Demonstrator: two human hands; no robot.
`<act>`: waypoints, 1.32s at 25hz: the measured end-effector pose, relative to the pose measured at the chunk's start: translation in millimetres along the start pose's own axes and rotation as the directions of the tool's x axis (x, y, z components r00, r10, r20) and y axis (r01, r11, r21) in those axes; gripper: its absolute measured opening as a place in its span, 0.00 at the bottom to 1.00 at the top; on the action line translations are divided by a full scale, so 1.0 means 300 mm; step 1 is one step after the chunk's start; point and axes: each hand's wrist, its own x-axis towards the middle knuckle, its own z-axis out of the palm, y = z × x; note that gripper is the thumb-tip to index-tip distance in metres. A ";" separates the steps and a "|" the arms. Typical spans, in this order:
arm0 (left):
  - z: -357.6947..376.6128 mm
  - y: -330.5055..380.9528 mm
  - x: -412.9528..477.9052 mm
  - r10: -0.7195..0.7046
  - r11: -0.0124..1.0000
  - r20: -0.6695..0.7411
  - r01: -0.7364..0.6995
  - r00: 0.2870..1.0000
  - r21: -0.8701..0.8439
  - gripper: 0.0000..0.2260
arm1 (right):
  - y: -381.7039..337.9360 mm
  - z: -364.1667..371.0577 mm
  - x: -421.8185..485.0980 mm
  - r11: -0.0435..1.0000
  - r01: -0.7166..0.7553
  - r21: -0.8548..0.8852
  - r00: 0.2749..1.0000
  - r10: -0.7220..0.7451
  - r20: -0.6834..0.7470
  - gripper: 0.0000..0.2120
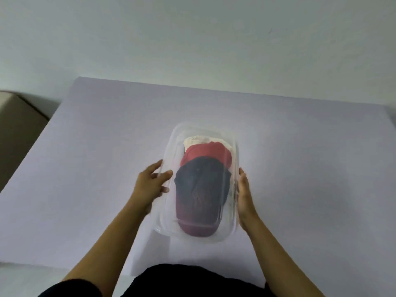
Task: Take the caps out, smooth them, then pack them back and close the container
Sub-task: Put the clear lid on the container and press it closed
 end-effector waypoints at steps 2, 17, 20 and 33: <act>0.052 -0.037 -0.007 0.083 0.963 -0.102 -0.054 0.991 0.263 0.23 | -0.016 0.014 -0.014 0.993 0.024 -0.117 0.999 -0.026 -0.021 0.25; 0.128 -0.114 0.016 0.264 0.738 0.070 -0.248 0.962 0.628 0.23 | 0.014 0.024 -0.007 0.929 0.025 -0.368 0.993 -0.066 -0.101 0.22; 0.145 -0.121 0.017 0.284 0.691 0.015 -0.216 0.959 0.690 0.23 | 0.016 0.033 -0.011 0.898 0.021 -0.440 0.986 -0.092 -0.141 0.22; 0.110 -0.146 -0.020 0.079 0.894 -0.030 -0.058 0.996 0.444 0.27 | 0.084 0.018 -0.077 0.896 -0.022 -0.443 0.986 -0.053 -0.157 0.27</act>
